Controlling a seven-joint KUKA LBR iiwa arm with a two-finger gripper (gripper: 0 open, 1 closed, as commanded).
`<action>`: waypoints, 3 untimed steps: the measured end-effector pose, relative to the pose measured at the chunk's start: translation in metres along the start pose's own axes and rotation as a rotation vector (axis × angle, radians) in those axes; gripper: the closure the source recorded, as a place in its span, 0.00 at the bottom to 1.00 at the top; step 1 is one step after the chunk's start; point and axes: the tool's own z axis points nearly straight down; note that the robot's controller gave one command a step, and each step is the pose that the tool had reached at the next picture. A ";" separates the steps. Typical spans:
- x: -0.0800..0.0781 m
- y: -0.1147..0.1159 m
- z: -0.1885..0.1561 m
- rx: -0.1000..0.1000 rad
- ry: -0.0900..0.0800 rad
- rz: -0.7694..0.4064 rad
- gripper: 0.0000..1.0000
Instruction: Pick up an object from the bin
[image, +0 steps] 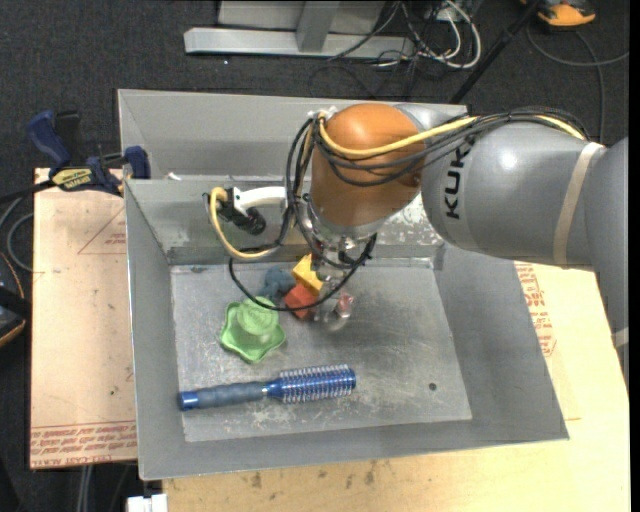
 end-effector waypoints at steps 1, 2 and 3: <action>0.002 -0.001 -0.002 0.011 0.011 0.001 1.00; 0.002 -0.001 -0.002 0.011 0.011 0.001 1.00; -0.010 0.037 -0.002 0.023 0.014 0.205 1.00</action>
Offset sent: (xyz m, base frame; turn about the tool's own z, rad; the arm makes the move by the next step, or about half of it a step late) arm 0.0000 0.0000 0.0000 0.0000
